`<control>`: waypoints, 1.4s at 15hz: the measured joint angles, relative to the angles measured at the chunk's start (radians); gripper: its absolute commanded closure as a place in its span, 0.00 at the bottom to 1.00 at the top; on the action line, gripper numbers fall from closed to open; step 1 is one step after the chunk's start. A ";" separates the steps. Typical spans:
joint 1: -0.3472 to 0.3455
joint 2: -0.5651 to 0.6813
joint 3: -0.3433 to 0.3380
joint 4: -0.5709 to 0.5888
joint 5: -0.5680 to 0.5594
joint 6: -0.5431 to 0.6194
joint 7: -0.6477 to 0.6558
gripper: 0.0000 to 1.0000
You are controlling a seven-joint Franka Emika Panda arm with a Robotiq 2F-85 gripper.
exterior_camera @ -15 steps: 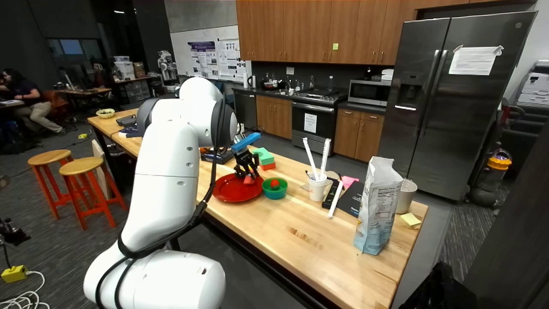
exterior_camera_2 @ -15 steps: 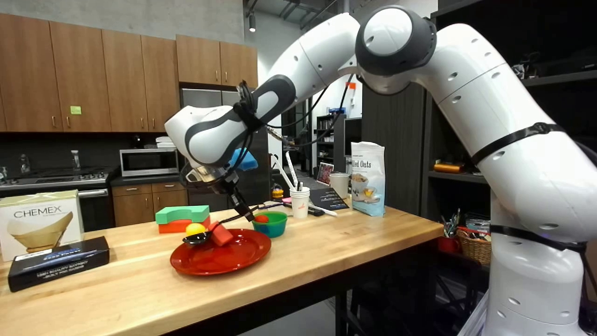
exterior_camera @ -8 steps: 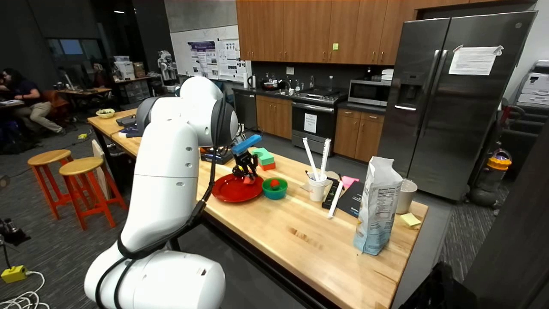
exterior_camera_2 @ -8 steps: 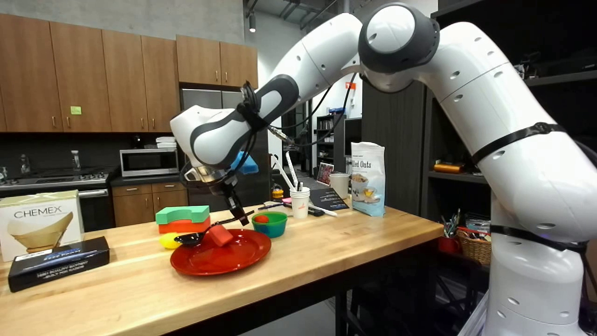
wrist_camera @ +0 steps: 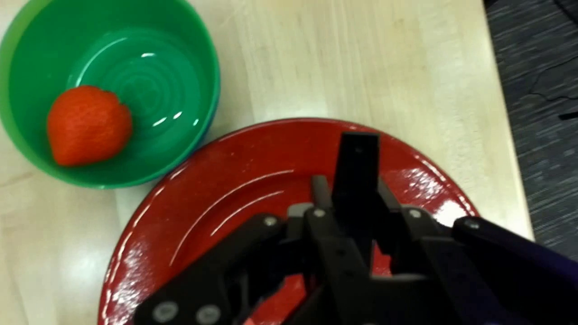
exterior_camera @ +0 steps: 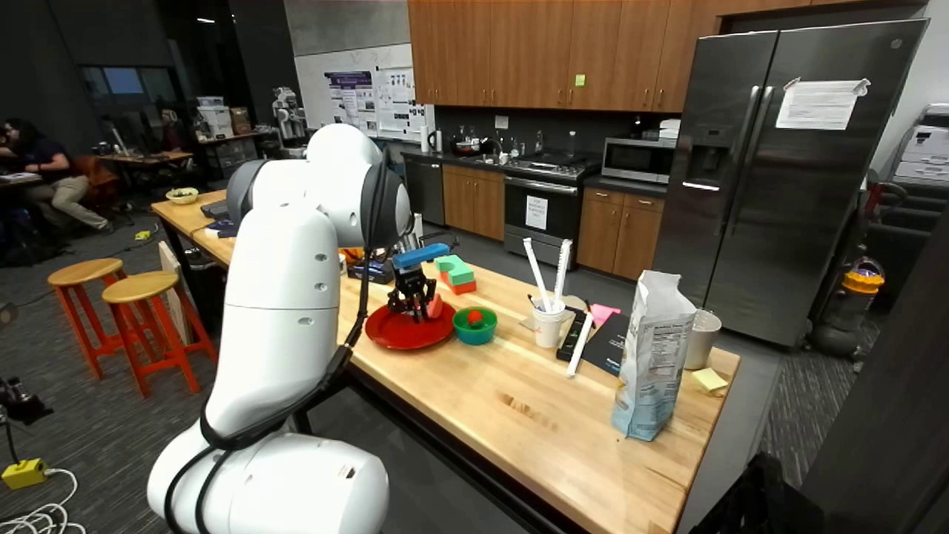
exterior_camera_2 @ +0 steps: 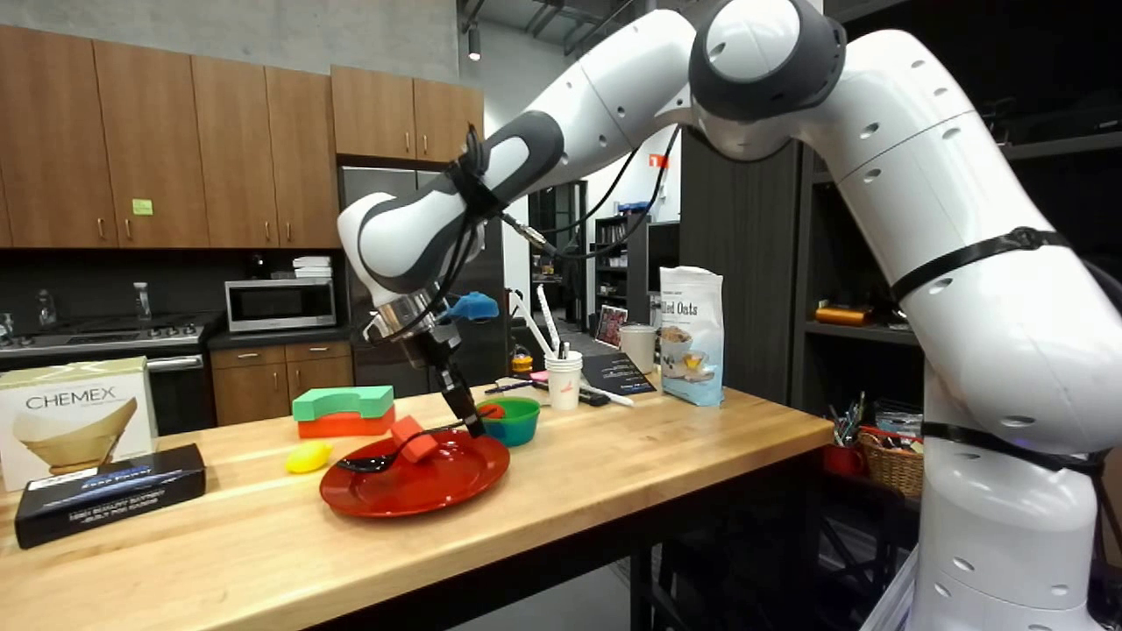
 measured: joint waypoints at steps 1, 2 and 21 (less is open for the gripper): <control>0.000 -0.010 0.000 -0.004 0.010 -0.036 0.001 0.94; 0.000 -0.018 0.000 -0.007 0.013 -0.067 0.004 0.94; -0.020 -0.059 -0.014 -0.115 -0.038 -0.097 0.045 0.94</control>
